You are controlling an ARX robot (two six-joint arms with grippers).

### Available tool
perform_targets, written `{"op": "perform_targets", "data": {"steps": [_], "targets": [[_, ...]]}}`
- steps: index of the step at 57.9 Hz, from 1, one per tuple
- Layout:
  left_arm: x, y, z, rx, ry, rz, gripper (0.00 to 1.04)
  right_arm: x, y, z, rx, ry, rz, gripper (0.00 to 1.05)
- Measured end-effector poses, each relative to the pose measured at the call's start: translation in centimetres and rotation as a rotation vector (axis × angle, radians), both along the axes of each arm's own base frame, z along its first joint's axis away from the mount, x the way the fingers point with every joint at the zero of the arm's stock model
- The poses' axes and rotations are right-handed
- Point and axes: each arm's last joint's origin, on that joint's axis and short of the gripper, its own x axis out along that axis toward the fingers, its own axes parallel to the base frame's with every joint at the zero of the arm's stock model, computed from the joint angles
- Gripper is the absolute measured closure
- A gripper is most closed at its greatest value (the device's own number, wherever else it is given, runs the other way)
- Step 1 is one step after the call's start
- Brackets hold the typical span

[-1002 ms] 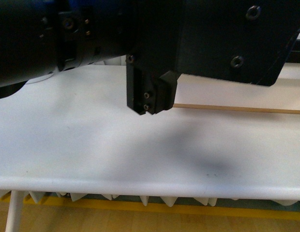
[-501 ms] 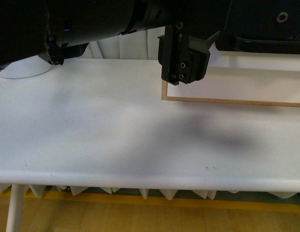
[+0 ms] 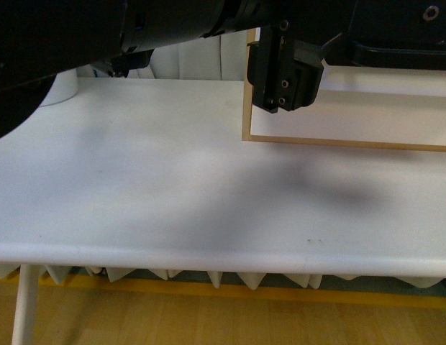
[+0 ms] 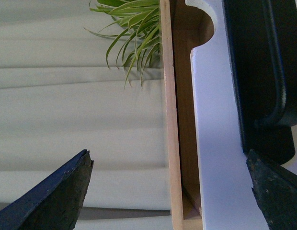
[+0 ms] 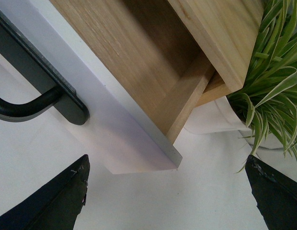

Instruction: Close drawer sideways

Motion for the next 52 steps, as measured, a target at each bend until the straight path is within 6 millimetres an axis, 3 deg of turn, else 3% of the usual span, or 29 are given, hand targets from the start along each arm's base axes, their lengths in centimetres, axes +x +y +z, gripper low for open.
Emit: {"op": "perform_targets", "data": {"steps": [30, 52], "targets": [[1.0, -0.4, 0.1, -0.002, -0.004, -0.003, 0.06, 2.5, 0.0, -0.4, -0.024, -0.031, -0.004, 0.09], [4.1, -1.1, -0.2, -0.015, -0.016, 0.037, 0.06, 5.5, 0.4, -0.8, -0.046, -0.096, -0.023, 0.09]]}}
